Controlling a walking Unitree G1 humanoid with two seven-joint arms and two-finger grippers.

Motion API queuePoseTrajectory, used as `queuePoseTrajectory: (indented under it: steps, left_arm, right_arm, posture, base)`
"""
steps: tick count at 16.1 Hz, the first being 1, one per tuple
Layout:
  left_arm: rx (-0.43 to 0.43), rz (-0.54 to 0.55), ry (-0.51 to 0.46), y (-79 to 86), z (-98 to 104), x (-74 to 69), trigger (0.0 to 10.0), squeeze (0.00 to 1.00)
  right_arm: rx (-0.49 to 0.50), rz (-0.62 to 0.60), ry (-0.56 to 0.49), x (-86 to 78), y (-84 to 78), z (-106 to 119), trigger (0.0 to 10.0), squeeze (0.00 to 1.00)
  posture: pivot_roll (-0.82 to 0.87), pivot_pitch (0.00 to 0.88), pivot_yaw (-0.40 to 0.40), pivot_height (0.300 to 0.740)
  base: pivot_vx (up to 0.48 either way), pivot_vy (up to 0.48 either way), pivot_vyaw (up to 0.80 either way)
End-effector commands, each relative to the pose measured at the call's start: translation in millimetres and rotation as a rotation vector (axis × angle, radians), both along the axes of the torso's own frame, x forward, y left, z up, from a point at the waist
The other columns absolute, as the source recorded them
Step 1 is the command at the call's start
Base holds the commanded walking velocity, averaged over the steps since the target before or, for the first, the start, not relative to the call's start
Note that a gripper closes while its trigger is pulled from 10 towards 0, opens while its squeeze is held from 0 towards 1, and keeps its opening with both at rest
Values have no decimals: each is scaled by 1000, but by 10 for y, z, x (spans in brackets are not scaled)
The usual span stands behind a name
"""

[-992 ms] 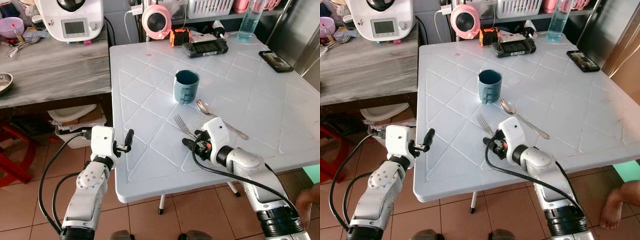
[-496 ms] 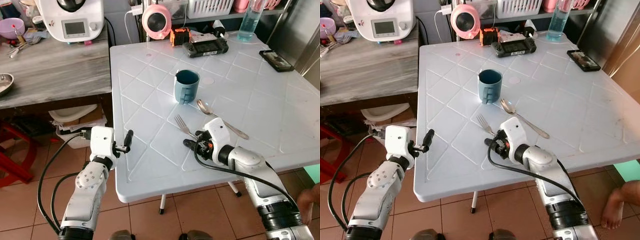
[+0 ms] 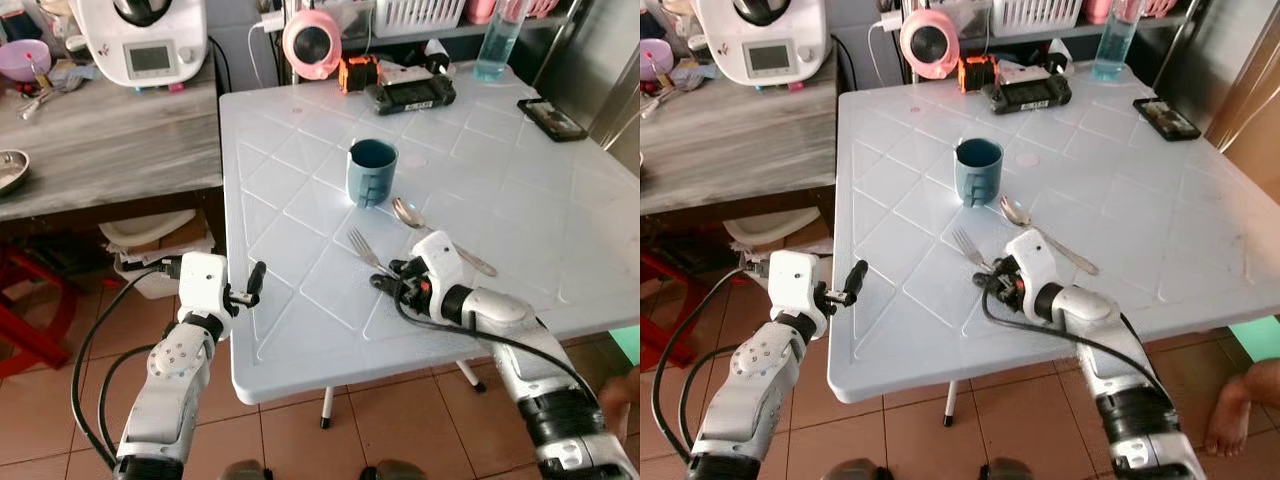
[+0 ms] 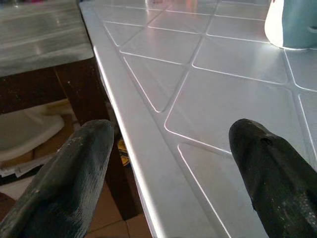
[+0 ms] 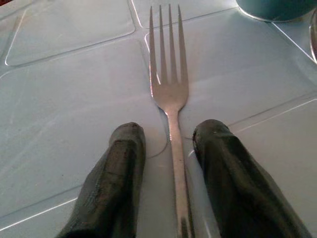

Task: Setting the table

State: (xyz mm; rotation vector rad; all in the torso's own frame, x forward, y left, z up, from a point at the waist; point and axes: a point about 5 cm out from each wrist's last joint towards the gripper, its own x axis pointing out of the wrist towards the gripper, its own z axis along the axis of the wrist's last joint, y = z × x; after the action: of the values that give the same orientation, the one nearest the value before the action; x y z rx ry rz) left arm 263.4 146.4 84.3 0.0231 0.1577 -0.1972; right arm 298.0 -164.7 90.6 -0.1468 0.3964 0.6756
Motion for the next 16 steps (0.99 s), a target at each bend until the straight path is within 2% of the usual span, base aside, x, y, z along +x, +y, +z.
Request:
queuePoseTrajectory:
  steps: [1, 5, 12, 16]
  left_arm:
    - [19, -1, 5, 24, 4, -19, 10000, 0]
    - [21, 1, 7, 24, 4, -24, 10000, 0]
    - [17, -2, 11, 6, -4, -20, 10000, 0]
    - [11, -4, 9, -15, -14, -17, 10000, 0]
  right_arm:
    - [-4, 5, 46, -10, -24, -89, 0, 0]
    - [22, -15, 52, 31, -80, -97, 0, 0]
    - [107, -101, 115, 0, -147, -212, 0, 0]
    - [147, -204, 53, -14, -108, -179, 0, 0]
  posture:
    - [11, 45, 71, 740]
    - [12, 45, 70, 740]
    - [7, 42, 68, 740]
    - [-2, 30, 64, 740]
  base:
    - [0, 0, 0]
    - [0, 0, 0]
    - [0, 0, 0]
    - [0, 0, 0]
